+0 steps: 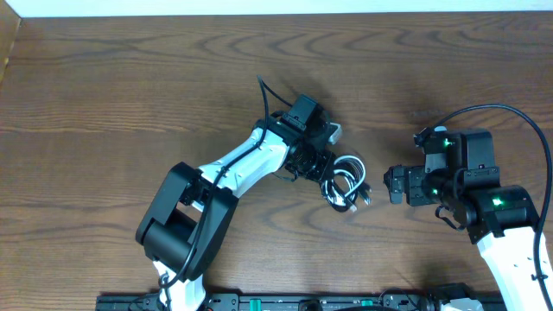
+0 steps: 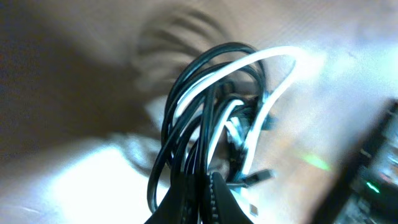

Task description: Untangle cables

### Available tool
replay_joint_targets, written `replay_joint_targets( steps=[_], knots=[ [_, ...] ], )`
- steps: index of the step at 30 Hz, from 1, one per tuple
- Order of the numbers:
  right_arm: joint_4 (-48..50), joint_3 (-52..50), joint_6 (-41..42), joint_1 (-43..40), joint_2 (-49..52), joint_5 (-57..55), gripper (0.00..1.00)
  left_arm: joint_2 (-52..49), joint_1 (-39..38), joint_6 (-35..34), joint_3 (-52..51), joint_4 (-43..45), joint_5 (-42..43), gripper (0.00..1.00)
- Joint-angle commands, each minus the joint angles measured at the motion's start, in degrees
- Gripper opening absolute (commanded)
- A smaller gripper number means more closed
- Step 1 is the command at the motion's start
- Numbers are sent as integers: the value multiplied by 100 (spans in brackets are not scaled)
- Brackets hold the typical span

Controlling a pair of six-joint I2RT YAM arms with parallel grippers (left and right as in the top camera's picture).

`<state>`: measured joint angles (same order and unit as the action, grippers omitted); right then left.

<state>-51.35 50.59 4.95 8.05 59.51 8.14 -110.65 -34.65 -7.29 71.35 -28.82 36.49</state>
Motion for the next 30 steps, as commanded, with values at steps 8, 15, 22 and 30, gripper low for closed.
replay_joint_targets(
  steps=[8,15,22,30],
  knots=[
    [236,-111,-74,20,286,570,99,179,-15,321,13,-411,748,8],
    [516,-168,-74,20,1064,909,83,177,-20,323,13,-654,761,7],
    [935,-168,-260,22,2129,1497,71,179,-20,470,13,-717,1222,7],
    [1069,-168,-962,28,3298,2227,73,177,-20,472,13,-715,1215,7]
  ],
)
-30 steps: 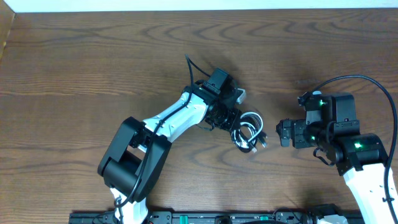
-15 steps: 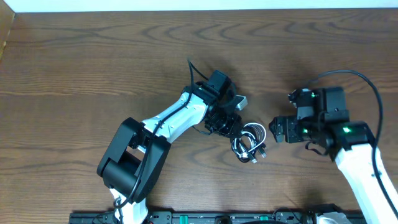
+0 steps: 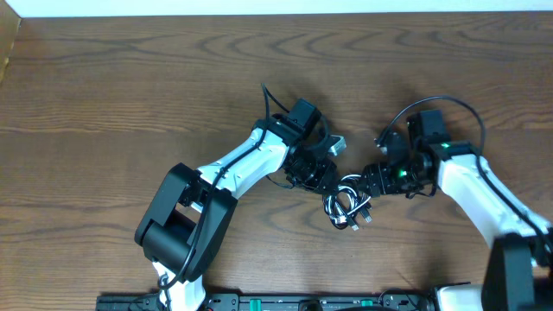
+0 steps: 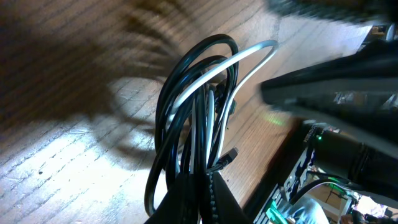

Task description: Untangle cables

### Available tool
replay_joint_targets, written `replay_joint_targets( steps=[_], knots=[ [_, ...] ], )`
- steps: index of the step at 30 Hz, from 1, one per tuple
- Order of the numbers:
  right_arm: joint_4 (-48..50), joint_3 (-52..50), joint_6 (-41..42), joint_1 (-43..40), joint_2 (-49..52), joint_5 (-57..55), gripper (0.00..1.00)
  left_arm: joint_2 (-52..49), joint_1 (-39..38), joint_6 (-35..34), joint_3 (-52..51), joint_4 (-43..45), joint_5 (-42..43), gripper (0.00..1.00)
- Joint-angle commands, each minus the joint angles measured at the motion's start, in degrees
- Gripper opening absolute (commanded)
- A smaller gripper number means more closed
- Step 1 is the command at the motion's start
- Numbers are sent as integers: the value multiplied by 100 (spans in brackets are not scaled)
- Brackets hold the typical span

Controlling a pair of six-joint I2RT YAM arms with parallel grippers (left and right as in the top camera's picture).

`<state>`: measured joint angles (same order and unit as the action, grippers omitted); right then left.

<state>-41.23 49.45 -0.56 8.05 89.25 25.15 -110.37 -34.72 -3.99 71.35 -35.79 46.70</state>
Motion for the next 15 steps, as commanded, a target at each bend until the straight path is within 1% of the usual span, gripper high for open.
replay_joint_targets(
  steps=[1,2,3,4,5,6,7,10,12,14,15],
  knots=[
    [133,-55,-431,31,470,658,71,149,-13,142,13,-17,195,7],
    [212,-55,-428,31,601,748,70,149,-13,140,13,-20,195,7],
    [278,-55,-426,31,710,789,65,149,-13,140,13,-20,197,7],
    [334,-55,-424,31,813,787,55,149,-13,140,13,-20,197,7],
    [387,-55,-424,31,922,787,40,149,-13,140,13,-20,197,8],
    [422,-55,-422,31,1019,796,31,149,-13,140,13,-20,197,7],
    [439,-55,-422,31,1088,809,23,149,-13,140,13,-20,197,7],
    [461,-55,-422,31,1257,804,12,149,-13,140,13,-20,184,7],
    [461,-55,-422,31,1309,802,8,149,-13,140,13,-24,94,7],
    [457,-55,-424,31,1309,776,2,149,-13,140,13,-68,-184,7],
    [452,-55,-420,28,1307,750,1,149,-13,138,13,-111,-409,7]
  ],
)
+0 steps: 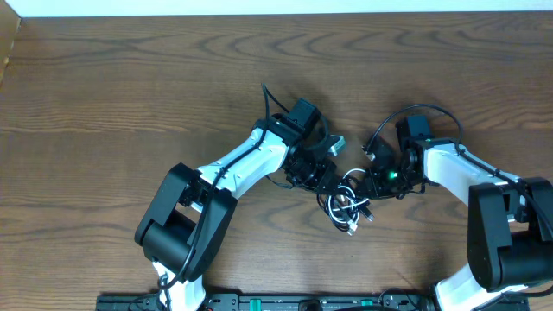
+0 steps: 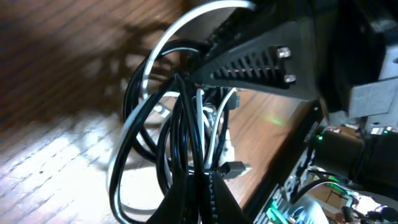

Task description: Untangle cables

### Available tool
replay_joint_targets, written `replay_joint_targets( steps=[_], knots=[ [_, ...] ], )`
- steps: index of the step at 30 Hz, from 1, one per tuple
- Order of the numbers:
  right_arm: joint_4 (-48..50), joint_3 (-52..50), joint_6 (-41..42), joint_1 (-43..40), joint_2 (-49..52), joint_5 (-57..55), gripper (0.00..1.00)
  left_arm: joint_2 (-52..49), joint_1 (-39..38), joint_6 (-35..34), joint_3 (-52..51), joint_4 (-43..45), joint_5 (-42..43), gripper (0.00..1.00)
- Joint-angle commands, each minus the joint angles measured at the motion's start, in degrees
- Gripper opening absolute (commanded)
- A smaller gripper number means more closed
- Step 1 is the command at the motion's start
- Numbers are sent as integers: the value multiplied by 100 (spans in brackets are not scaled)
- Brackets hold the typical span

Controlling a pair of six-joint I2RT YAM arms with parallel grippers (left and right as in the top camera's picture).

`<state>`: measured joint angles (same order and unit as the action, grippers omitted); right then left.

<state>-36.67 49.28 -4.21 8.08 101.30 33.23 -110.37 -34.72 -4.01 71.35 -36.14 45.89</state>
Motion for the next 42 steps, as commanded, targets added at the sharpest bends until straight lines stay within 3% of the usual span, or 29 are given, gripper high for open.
replay_joint_targets(
  steps=[1,4,6,11,18,24,30,37,42],
  knots=[
    [-28,-37,-39,26,103,-129,1,149,-4,138,13,-164,-715,7],
    [-127,-37,533,0,103,-992,1,151,76,-22,13,-470,-1814,7],
    [-439,-37,1582,-33,103,-2586,1,177,313,-251,15,-813,-2791,7],
    [-927,-37,2605,-170,90,-3873,1,446,940,-249,15,-1056,-2900,7],
    [-966,-17,2605,-221,-262,-3871,1,1316,1668,-249,15,-1049,-2691,7],
    [-962,-7,2601,-221,-1432,-3816,1,2072,1858,-295,15,-1043,-2686,7],
    [-769,4,1467,-214,-2850,-1814,1,2236,1808,-466,13,-938,-1766,8],
    [-629,4,1283,-199,-3683,-605,1,1978,1537,-466,13,-925,-1628,13],
    [-568,4,1287,-199,-3840,-549,1,1906,1187,-463,13,-901,-1631,15]
  ],
)
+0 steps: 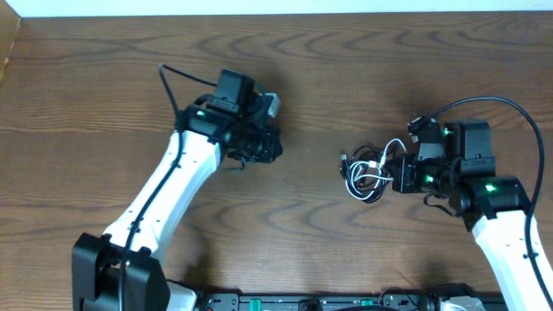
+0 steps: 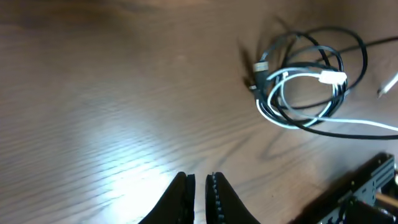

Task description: Untangle cables

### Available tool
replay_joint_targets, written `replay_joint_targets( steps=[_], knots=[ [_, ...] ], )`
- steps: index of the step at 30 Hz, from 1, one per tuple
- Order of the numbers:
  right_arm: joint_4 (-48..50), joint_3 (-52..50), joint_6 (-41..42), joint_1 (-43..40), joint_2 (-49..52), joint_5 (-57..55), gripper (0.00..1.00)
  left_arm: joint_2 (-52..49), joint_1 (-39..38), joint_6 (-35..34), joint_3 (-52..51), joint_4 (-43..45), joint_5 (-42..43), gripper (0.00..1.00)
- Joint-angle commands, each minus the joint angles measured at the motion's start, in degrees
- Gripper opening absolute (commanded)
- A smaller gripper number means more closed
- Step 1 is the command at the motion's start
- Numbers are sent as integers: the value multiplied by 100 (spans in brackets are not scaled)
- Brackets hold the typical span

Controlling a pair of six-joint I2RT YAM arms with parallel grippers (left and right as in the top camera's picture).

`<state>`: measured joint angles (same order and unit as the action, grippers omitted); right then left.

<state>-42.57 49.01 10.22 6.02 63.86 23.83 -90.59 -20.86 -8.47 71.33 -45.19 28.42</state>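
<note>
A tangle of black and white cables (image 1: 367, 170) lies bunched at the right of the wooden table, with a plug end pointing left. My right gripper (image 1: 396, 174) is at the bundle's right side and looks shut on its strands. The left wrist view shows the same cable bundle (image 2: 303, 83) far off at the upper right. My left gripper (image 1: 264, 144) hovers over bare wood well left of the bundle. In its own view the left gripper (image 2: 200, 178) has its jaws a narrow gap apart with nothing between them.
The wooden table (image 1: 104, 78) spreads all around both arms. A black cable loop of the left arm (image 1: 177, 82) rises behind its wrist. A dark rail (image 1: 285, 302) runs along the front edge. Part of the right arm (image 2: 364, 190) shows at the lower right of the left wrist view.
My left gripper has let go of the cables and now sits far to the left. The bundle has shifted right with my right gripper, away from the table's middle.
At first my left gripper held the tangle at mid-table while the right arm stood apart. Then the right gripper was close beside the bundle, and then in among its loops. Now only the right gripper has the cables, and the arms are wide apart.
</note>
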Motion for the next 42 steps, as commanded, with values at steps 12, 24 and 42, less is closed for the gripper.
replay_joint_targets(
  steps=[12,24,42],
  knots=[
    [1366,31,1460,2,-96,1220,1,-485,-960,-22,13,87,-68,22],
    [1449,31,1440,2,-94,343,1,-769,-1040,-22,13,109,-55,26],
    [-146,26,2715,-142,-85,-3220,65,-769,-1047,-24,13,92,-55,37]
  ],
)
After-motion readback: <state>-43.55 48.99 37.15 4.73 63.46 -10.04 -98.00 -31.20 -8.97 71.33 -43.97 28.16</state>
